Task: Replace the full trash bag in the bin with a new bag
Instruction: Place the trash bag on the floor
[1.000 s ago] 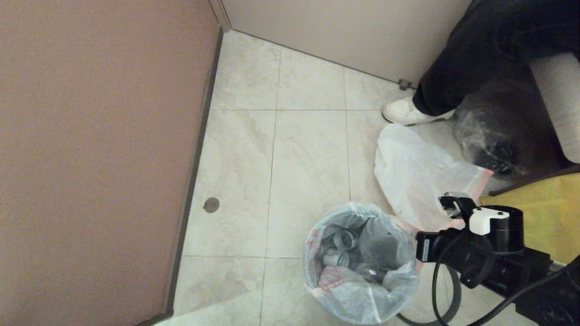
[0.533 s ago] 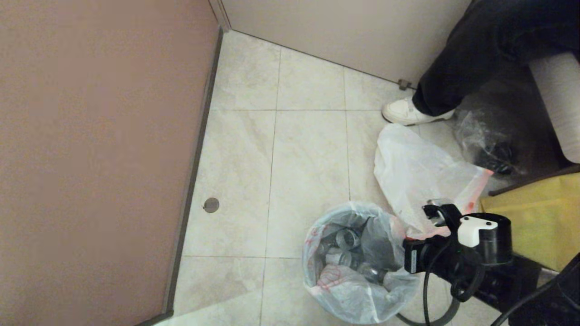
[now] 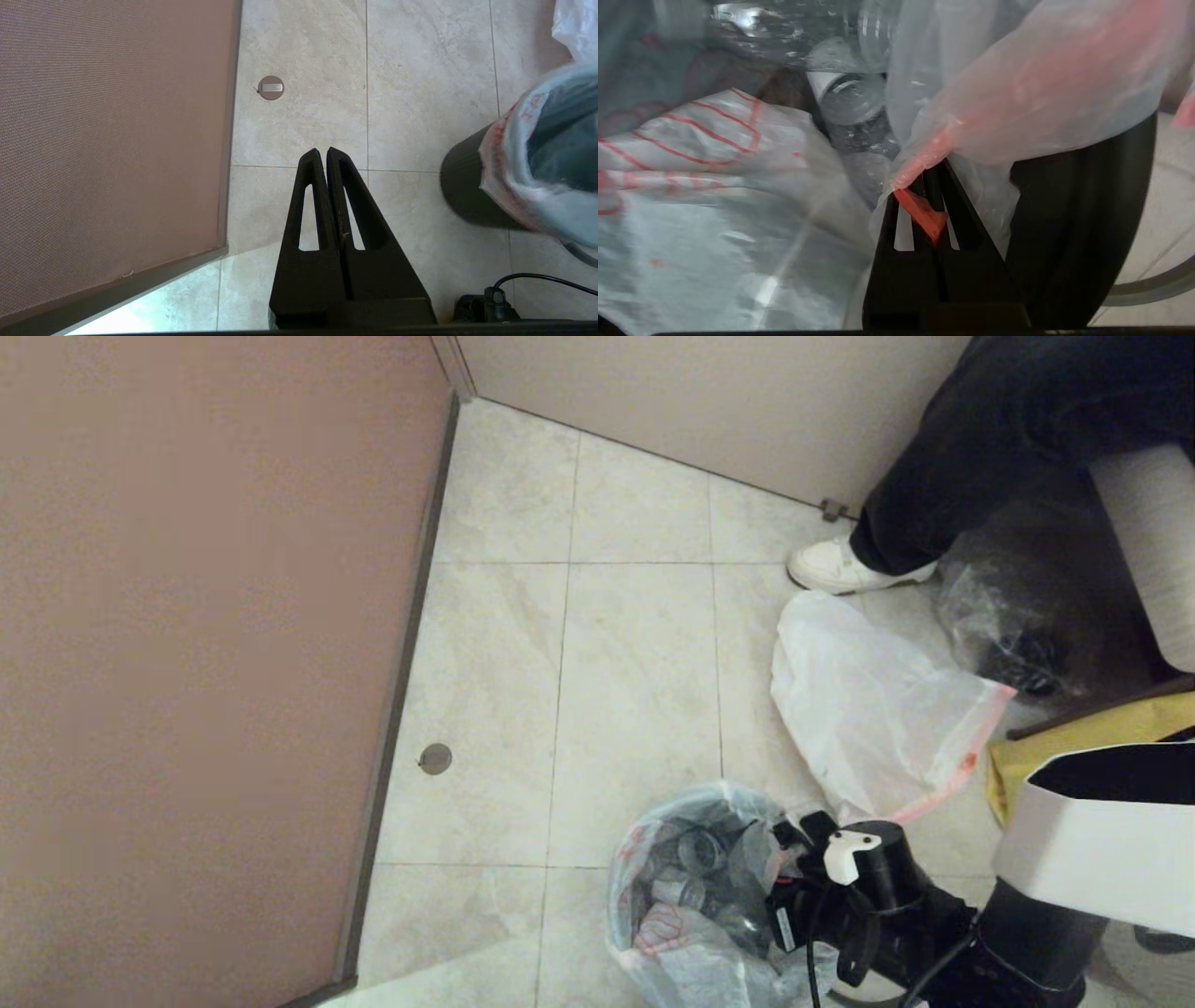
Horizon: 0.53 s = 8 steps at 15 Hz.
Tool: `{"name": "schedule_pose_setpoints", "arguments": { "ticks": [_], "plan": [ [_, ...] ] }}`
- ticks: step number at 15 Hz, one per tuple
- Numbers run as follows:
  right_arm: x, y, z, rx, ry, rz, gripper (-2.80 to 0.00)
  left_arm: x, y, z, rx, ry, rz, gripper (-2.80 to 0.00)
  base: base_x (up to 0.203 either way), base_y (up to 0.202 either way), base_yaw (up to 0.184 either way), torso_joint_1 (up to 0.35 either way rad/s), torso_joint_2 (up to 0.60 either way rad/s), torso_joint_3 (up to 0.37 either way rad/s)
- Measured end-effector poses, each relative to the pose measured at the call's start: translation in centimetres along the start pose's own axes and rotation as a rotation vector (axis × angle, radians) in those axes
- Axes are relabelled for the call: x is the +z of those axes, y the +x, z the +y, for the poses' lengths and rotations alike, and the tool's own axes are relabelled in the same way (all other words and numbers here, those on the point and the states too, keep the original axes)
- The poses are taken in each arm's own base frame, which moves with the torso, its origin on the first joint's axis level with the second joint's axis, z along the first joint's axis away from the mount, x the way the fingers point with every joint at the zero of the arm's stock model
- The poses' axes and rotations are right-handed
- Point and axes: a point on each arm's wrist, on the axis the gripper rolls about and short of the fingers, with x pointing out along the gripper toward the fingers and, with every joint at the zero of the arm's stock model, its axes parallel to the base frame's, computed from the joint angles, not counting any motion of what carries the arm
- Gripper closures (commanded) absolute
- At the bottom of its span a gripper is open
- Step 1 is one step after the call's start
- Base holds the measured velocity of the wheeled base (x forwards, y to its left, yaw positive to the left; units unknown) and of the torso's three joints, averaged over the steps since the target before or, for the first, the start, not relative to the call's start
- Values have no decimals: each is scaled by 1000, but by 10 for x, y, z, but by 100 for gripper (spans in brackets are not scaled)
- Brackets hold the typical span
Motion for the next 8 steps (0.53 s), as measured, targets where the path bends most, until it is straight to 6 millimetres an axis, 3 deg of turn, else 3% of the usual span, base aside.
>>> {"name": "schedule_pose_setpoints", "arguments": {
  "ticks": [4,8],
  "plan": [
    [10,-12,3,15,7,-33,0,0,0,0,1,0,0,0,0,0,0,0,0,0],
    [31,-49,12,107,39,-121,0,0,0,0,0,0,0,0,0,0,0,0,0,0]
  ]
}}
